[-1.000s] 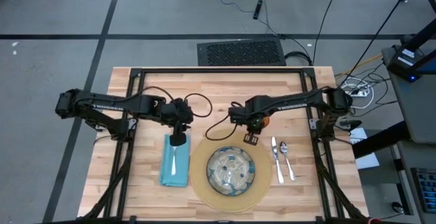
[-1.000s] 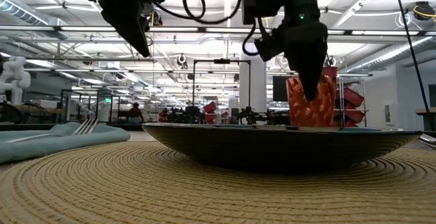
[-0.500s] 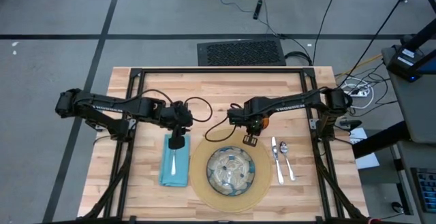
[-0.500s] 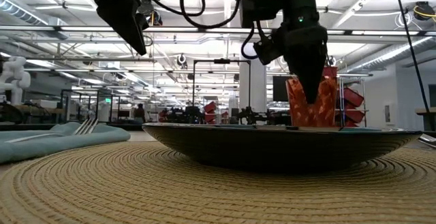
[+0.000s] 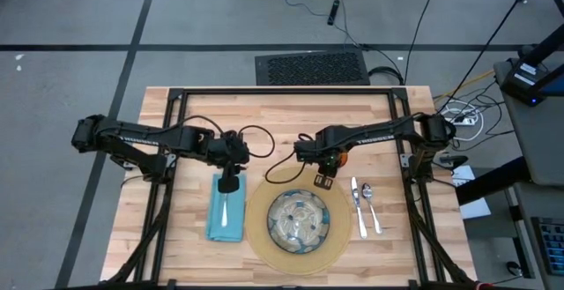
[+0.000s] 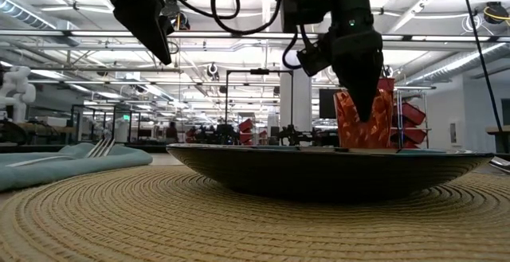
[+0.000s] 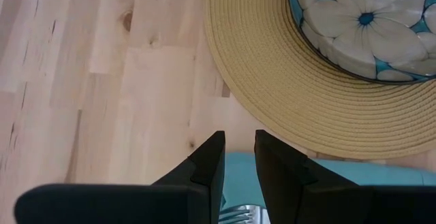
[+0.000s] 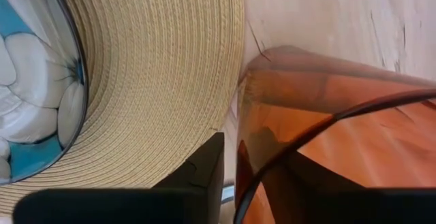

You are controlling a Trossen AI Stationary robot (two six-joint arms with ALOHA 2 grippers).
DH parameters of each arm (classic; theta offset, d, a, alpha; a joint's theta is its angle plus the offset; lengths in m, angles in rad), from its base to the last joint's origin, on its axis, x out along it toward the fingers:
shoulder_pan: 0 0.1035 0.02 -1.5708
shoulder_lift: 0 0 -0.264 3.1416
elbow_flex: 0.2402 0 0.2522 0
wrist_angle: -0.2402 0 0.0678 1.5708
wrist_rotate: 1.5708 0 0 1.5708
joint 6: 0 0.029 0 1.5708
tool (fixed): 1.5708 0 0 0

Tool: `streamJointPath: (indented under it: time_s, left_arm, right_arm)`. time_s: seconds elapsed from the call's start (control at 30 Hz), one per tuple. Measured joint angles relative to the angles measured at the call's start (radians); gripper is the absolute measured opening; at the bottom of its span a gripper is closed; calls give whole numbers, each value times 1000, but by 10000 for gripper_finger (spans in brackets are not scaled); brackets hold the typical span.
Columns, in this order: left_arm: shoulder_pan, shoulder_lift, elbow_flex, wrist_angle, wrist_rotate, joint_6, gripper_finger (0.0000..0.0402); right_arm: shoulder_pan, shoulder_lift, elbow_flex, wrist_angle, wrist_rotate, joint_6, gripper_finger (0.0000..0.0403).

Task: Set table place
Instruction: Put the brown cup on the top right of the brown placemat, then return to Home Position

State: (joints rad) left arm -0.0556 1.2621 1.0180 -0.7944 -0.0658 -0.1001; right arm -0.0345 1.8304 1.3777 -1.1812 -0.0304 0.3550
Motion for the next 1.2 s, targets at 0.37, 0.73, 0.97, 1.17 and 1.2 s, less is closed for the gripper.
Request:
streamJointPath:
  time_s: [0.37,0.73,0.97,1.17,1.2]
  left_arm:
    - [0,0,0,0,0,0,66]
    - [0,-106,0,25,-170,25,66]
    - [-1,-402,-4,167,-208,133,66]
    - [-2,-668,-116,253,-206,185,66]
    - [-2,-710,-151,255,-206,185,66]
  right_arm:
    - [25,-4,159,-115,107,-29,81]
    - [70,-78,367,-270,472,-77,79]
    - [91,-335,327,-199,583,-84,80]
    - [163,-587,142,-11,610,-125,80]
    - [173,-627,95,21,611,-131,80]
